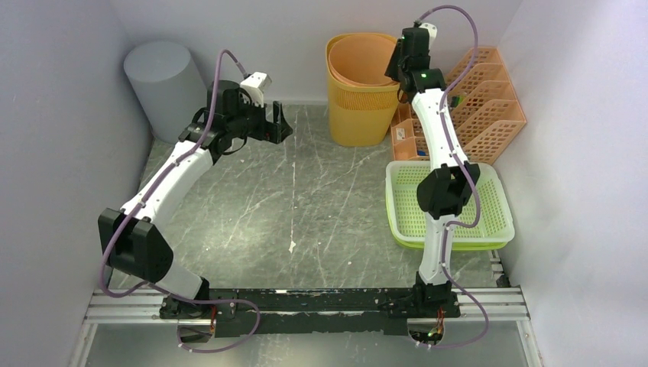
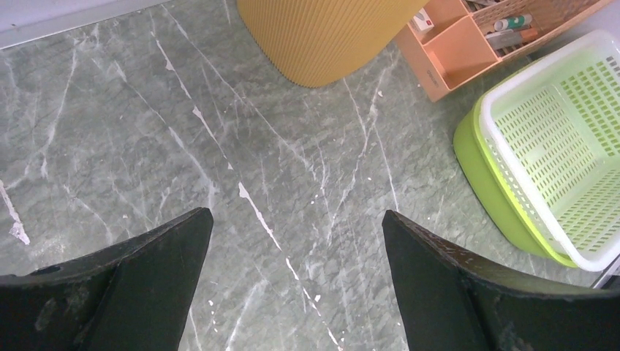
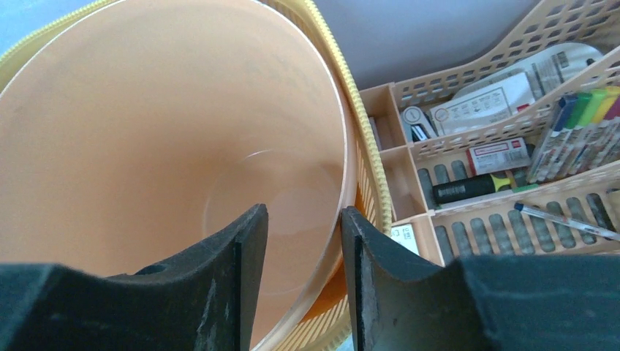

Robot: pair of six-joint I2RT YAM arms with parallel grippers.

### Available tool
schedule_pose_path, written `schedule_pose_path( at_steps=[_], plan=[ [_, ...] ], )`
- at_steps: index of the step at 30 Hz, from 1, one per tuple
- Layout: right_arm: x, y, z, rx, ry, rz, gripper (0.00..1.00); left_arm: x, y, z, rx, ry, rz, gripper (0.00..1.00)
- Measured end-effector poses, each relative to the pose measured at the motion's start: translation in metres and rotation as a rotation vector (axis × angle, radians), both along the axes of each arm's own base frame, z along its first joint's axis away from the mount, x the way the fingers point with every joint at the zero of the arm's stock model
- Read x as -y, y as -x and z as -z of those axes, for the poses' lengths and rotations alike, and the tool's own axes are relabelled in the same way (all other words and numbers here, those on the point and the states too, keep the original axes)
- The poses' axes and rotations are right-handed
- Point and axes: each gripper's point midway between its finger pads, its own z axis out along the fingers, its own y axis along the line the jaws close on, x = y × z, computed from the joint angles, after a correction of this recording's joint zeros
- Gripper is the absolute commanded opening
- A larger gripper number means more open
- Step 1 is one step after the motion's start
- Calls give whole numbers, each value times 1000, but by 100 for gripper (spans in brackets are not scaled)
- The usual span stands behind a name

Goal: Turn the large container upside down

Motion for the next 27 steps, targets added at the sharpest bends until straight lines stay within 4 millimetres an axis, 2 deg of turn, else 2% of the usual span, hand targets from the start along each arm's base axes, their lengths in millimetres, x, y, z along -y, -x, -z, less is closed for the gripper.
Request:
schedule_pose_path(
  at_steps=[5, 10, 12, 20, 27],
  plan=[
    [3, -2, 3, -4, 58, 27, 32, -3, 6, -1, 4, -10, 5, 99],
    [9, -1, 5, -11, 123, 60, 6, -6, 9, 3, -3, -32, 6, 100],
    [12, -2, 4, -9, 138, 72, 0, -7, 10, 5, -7, -42, 5, 99],
    [14, -8, 3, 25, 145, 85, 0, -12, 10, 10, -14, -65, -7, 99],
    [7, -6, -8, 64, 99, 45, 0, -17, 8, 13, -11, -85, -31, 100]
  ],
)
